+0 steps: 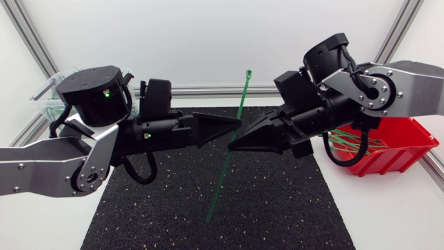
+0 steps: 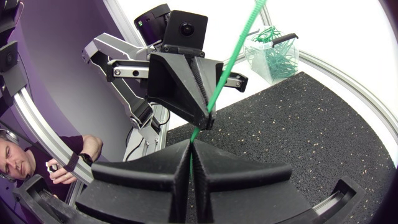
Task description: Take a green cable tie from the red box, thread the tail through the head to close it, then place it in the transparent bin on the left.
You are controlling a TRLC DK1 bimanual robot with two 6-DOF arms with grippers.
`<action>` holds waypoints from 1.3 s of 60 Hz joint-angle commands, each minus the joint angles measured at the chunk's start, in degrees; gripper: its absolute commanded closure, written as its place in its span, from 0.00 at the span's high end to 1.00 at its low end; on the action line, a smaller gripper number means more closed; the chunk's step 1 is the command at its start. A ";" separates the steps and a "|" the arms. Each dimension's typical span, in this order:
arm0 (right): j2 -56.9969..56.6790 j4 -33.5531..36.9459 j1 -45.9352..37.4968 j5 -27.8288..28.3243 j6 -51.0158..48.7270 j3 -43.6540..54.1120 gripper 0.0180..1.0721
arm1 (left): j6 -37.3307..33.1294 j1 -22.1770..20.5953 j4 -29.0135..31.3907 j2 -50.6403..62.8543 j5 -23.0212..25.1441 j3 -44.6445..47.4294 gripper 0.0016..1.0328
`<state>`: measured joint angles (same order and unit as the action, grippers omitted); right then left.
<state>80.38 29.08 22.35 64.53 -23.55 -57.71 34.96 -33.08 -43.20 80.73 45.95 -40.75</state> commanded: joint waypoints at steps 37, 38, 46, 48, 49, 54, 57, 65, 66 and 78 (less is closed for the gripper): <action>2.85 7.22 4.11 -6.61 -6.07 2.08 0.05 | 2.66 6.45 4.97 -2.07 9.07 -2.75 0.28; 3.03 7.57 4.11 -6.61 -6.51 1.99 0.06 | 2.39 6.45 4.97 -2.24 9.15 -2.67 0.28; 3.56 8.98 4.19 -6.61 -8.00 1.81 0.05 | 0.37 6.54 6.11 -3.03 10.21 -2.67 0.28; 3.64 9.15 4.19 -6.52 -8.09 1.73 0.05 | 0.20 6.54 6.37 -3.03 10.65 -2.67 0.28; 3.82 9.24 4.19 -6.61 -8.18 1.73 0.05 | 0.11 6.54 6.46 -3.03 10.74 -2.67 0.28; 4.52 9.68 4.37 -6.61 -8.88 1.55 0.05 | -0.59 6.54 7.25 -3.47 11.70 -2.58 0.28; 5.58 11.09 4.46 -6.44 -10.29 0.94 0.05 | -1.12 6.54 7.87 -3.65 12.05 -2.67 0.28; 6.02 12.14 4.99 -6.44 -11.34 0.67 0.05 | -2.53 6.54 9.45 -3.30 12.32 -3.19 0.28; 6.02 12.23 5.07 -6.44 -11.34 0.67 0.05 | -2.62 6.54 9.54 -3.21 12.32 -3.28 0.28; 5.93 12.40 5.69 -6.35 -11.69 0.76 0.05 | -4.55 5.83 12.17 -2.51 12.32 -4.16 0.28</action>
<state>85.54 40.64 27.46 58.24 -33.98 -57.14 31.40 -27.03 -31.09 78.08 57.63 -43.20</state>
